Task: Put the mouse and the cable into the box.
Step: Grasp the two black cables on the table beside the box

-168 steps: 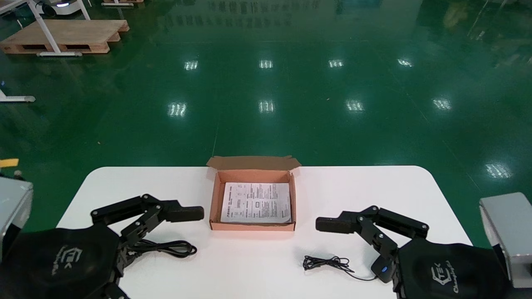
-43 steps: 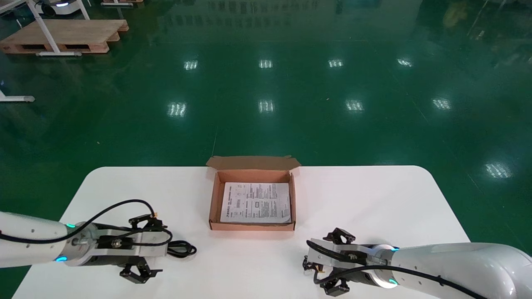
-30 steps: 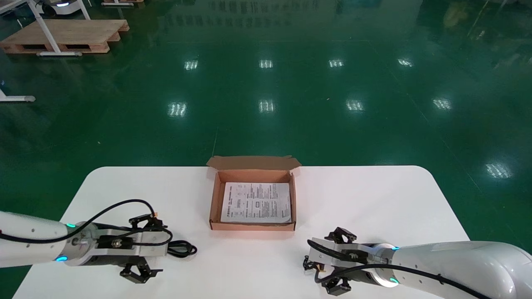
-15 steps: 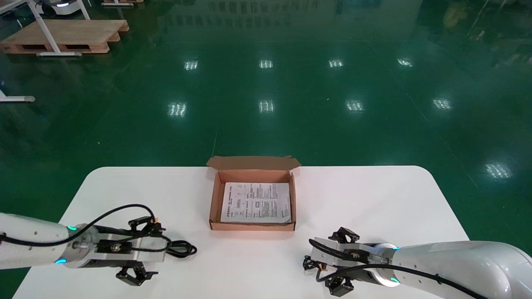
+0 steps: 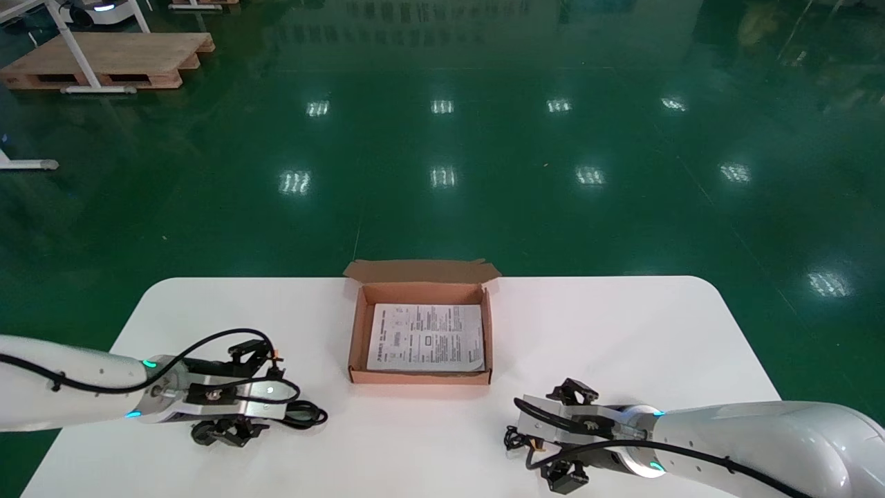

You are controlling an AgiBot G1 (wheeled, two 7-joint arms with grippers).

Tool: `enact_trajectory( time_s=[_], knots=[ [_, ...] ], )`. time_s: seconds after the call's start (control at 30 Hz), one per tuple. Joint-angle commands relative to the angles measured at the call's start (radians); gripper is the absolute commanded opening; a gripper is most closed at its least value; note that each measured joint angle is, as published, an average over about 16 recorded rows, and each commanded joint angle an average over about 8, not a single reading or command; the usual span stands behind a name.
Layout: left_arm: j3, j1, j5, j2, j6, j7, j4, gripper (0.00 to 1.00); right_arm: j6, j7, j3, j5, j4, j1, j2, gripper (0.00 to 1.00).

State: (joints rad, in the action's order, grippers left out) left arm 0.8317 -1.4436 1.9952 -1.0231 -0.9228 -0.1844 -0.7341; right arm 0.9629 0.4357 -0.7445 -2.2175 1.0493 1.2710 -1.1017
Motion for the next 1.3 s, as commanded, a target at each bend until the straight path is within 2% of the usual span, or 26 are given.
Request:
enact_trajectory(
  time_s=[0.03, 0.27, 0.3, 0.33, 0.37, 0.53, 0.57, 0.6, 0.63, 1.3],
  knots=[
    [-0.002, -0.008, -0.004, -0.011, 0.006, -0.011, 0.027, 1.00, 0.000, 0.000, 0.000, 0.000, 0.000, 0.000, 0.000, 1.00],
    [-0.002, -0.019, -0.015, -0.030, -0.015, -0.017, 0.073, 1.00, 0.000, 0.000, 0.000, 0.000, 0.000, 0.000, 0.000, 1.00],
    [-0.002, -0.021, -0.016, -0.032, -0.019, -0.015, 0.078, 0.97, 0.000, 0.000, 0.000, 0.000, 0.000, 0.000, 0.000, 1.00],
    [-0.003, -0.022, -0.016, -0.034, -0.022, -0.014, 0.080, 0.87, 0.000, 0.000, 0.000, 0.000, -0.001, 0.001, 0.000, 1.00],
    [-0.003, -0.022, -0.016, -0.035, -0.024, -0.013, 0.082, 0.74, 0.000, 0.000, 0.000, 0.000, -0.001, 0.001, 0.000, 0.94],
    [-0.003, -0.023, -0.017, -0.036, -0.028, -0.013, 0.084, 0.12, 0.000, 0.000, 0.000, 0.000, 0.000, 0.000, 0.000, 0.31],
    [-0.003, -0.023, -0.017, -0.036, -0.028, -0.014, 0.083, 0.03, 0.000, 0.000, 0.000, 0.000, 0.000, 0.000, 0.000, 0.19],
    [-0.003, -0.023, -0.017, -0.035, -0.027, -0.014, 0.082, 0.00, 0.000, 0.000, 0.000, 0.000, 0.000, 0.000, 0.000, 0.06],
    [-0.003, -0.023, -0.017, -0.035, -0.027, -0.015, 0.081, 0.00, 0.000, 0.000, 0.000, 0.000, 0.000, 0.000, 0.000, 0.00],
    [-0.002, -0.020, -0.017, -0.029, -0.018, -0.019, 0.072, 0.00, 0.000, 0.000, 0.000, 0.001, 0.000, 0.000, 0.000, 0.00]
  ],
)
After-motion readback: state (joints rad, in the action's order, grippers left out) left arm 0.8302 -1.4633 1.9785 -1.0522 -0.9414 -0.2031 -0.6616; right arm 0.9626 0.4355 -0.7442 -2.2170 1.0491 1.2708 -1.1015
